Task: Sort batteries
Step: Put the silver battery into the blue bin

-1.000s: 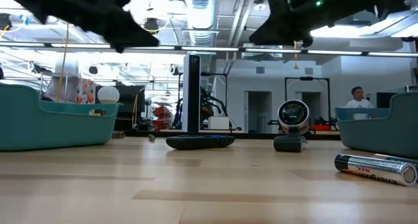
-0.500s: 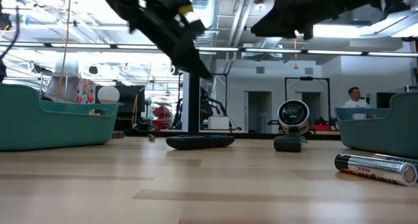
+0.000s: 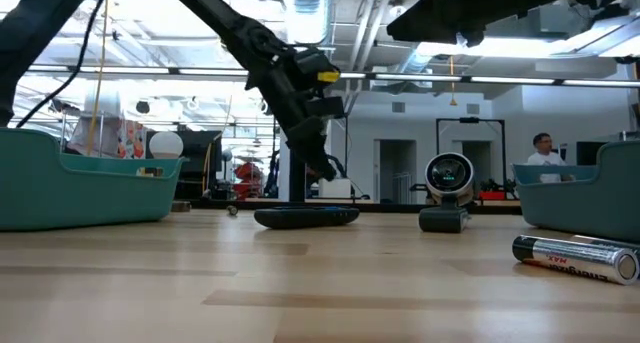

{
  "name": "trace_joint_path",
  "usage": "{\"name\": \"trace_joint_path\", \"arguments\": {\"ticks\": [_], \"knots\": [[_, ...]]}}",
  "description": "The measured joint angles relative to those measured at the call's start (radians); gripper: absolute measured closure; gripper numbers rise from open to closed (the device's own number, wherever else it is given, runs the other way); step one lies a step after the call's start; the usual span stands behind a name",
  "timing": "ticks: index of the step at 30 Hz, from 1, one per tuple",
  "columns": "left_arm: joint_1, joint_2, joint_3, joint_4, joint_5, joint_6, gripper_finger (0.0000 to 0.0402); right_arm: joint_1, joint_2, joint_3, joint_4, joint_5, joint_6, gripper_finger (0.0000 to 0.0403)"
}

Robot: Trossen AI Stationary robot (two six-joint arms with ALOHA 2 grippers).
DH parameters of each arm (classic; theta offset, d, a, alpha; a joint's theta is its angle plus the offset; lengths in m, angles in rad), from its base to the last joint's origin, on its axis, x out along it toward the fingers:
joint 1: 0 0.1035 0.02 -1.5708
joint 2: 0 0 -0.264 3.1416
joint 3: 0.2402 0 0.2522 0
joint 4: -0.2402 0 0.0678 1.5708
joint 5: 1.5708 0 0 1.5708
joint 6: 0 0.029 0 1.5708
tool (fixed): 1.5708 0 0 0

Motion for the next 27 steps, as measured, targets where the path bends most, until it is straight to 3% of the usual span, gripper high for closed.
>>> {"name": "trace_joint_path", "arguments": {"ticks": [6, 12, 17, 27], "knots": [[0.002, 0.061, 0.052, -0.074, 0.048, 0.035, 0.0342, 0.000, 0.000, 0.000, 0.000, 0.000, -0.002, 0.0280], [0.002, 0.126, 0.094, -0.129, 0.043, 0.053, 0.0306, 0.000, 0.000, 0.000, 0.000, 0.000, -0.002, 0.0280], [0.005, 0.125, 0.096, -0.111, 0.040, 0.053, 0.0277, 0.000, 0.000, 0.000, 0.000, 0.000, 0.001, 0.0280], [0.042, 0.121, 0.096, -0.177, 0.037, 0.095, 0.0275, 0.000, 0.000, 0.000, 0.000, 0.000, 0.001, 0.0280]]}}
